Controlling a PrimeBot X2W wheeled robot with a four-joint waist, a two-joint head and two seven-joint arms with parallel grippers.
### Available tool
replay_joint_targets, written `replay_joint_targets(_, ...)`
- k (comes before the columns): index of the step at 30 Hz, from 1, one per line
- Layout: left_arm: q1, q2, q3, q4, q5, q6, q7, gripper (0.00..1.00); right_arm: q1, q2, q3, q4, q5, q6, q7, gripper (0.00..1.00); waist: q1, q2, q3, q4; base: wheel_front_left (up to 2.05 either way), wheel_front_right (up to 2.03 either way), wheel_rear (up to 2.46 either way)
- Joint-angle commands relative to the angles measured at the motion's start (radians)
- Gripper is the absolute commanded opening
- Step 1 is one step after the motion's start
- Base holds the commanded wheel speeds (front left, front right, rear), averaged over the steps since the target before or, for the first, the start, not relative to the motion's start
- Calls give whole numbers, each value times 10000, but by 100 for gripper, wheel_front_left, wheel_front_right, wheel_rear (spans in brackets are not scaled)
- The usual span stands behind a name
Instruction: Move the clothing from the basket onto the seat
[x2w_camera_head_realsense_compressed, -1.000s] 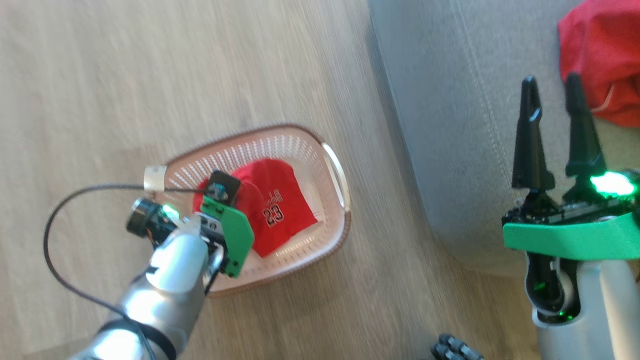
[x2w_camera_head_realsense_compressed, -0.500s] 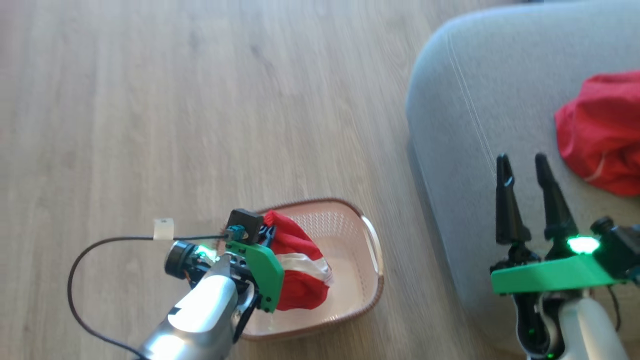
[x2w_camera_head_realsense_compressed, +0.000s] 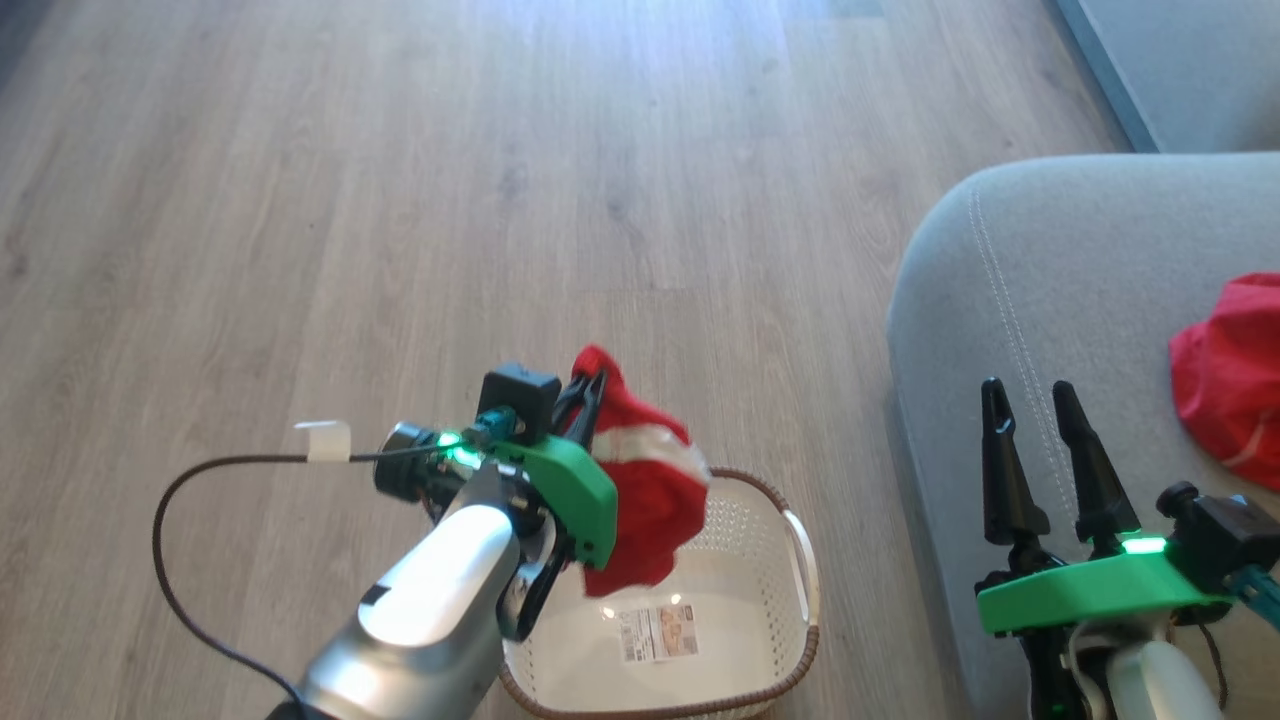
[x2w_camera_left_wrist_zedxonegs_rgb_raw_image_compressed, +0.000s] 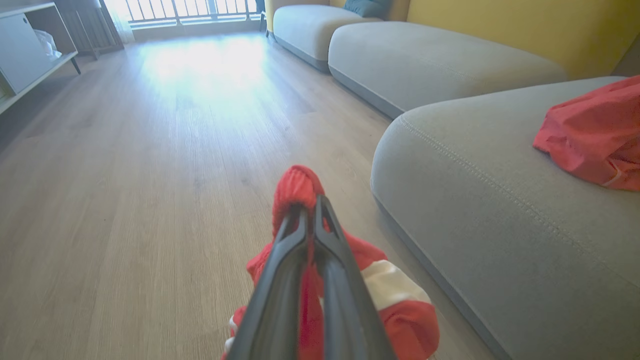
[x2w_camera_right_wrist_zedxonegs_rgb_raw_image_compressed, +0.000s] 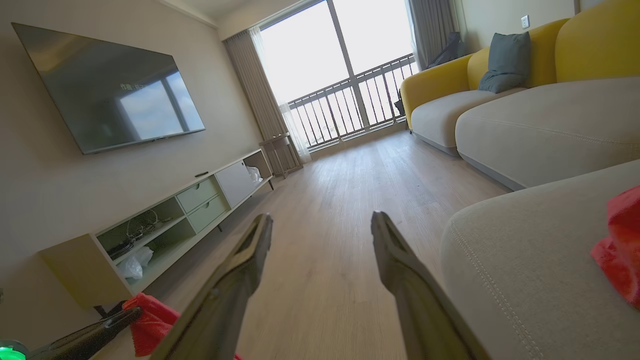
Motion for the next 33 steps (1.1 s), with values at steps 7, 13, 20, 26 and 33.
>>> replay_joint_targets(7,-109,103,1624,-2401,1003,81,-140,0,-143,-85,406,-3,29,71,-65,100,1,0,-356,374,0,0,0)
replay_joint_targets(13,71,103,2259,-3731,1491,28,-140,0,-200,-85,514,71,24,71,-65,100,1,0,-395,400,0,0,0)
replay_joint_targets(20,73,103,2961,-5403,1770,-1,-140,0,-236,-85,653,135,22,71,-65,100,1,0,-394,290,0,0,0)
replay_joint_targets(26,132,103,3473,-7075,1846,349,-141,0,-241,-85,730,170,-41,71,-65,100,1,0,-364,232,0,0,0)
replay_joint_targets(33,91,103,3454,-7648,1896,390,-141,0,-273,-85,776,231,-66,71,-65,100,1,0,-355,216,0,0,0)
